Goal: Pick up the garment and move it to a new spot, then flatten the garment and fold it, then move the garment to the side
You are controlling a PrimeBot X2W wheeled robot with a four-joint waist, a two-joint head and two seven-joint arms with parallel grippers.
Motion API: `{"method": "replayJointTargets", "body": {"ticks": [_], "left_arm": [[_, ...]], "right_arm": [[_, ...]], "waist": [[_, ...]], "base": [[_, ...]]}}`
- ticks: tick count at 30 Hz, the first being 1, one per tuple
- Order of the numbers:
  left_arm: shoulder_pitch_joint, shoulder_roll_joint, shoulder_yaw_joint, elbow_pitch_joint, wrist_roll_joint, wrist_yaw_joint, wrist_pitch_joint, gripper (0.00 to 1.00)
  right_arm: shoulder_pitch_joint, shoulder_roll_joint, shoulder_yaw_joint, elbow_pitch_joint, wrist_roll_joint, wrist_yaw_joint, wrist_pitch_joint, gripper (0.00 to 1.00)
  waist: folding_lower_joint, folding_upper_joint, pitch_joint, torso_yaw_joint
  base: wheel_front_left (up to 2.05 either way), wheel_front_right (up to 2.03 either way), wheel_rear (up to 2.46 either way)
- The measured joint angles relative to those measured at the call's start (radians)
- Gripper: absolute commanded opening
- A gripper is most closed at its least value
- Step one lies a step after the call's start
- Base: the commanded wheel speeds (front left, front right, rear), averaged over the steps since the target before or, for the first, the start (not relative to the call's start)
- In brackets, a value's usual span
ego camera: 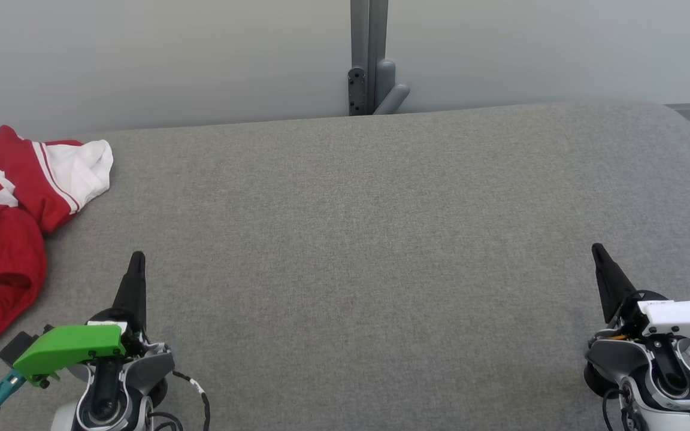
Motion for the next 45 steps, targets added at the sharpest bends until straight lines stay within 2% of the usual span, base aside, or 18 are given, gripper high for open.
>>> {"method": "replayJointTargets", "body": {"ticks": [8,9,15,26,36,45], "left_arm": [[0.000,0.000,0.000,0.000,0.000,0.000,0.000,0.00],[0.002,-0.001,-0.001,0.004,0.000,0.000,0.000,1.00],[0.063,-0.009,-0.006,0.050,0.000,0.003,-0.003,1.00],[0.080,-0.010,-0.034,0.015,0.036,0.003,-0.047,1.00],[0.093,-0.009,-0.049,-0.048,0.177,0.019,-0.088,1.00],[0.101,-0.009,-0.076,-0.118,0.339,0.052,-0.119,1.00]], "right_arm": [[0.000,0.000,0.000,0.000,0.000,0.000,0.000,0.00],[0.002,0.001,0.000,0.003,0.000,0.000,0.000,1.00],[0.056,0.020,0.006,0.051,0.000,0.000,-0.004,1.00],[0.068,0.020,0.033,0.034,-0.032,0.000,-0.058,1.00],[0.083,0.018,0.032,-0.026,-0.157,0.000,-0.106,1.00],[0.101,0.016,0.045,-0.100,-0.341,0.000,-0.146,1.00]], "waist": [[0.0000,0.0000,0.000,0.000],[0.0000,0.0000,0.000,0.000],[0.0000,0.0000,0.000,0.000],[0.0000,0.0001,0.000,0.000],[0.0000,0.0001,0.000,0.001],[0.0000,0.0001,0.000,0.002]], "base": [[0.00,0.00,0.00],[0.00,0.00,0.00],[0.00,0.00,0.00],[0.00,0.00,0.00],[0.00,0.00,0.00],[0.00,0.00,0.00]]}}
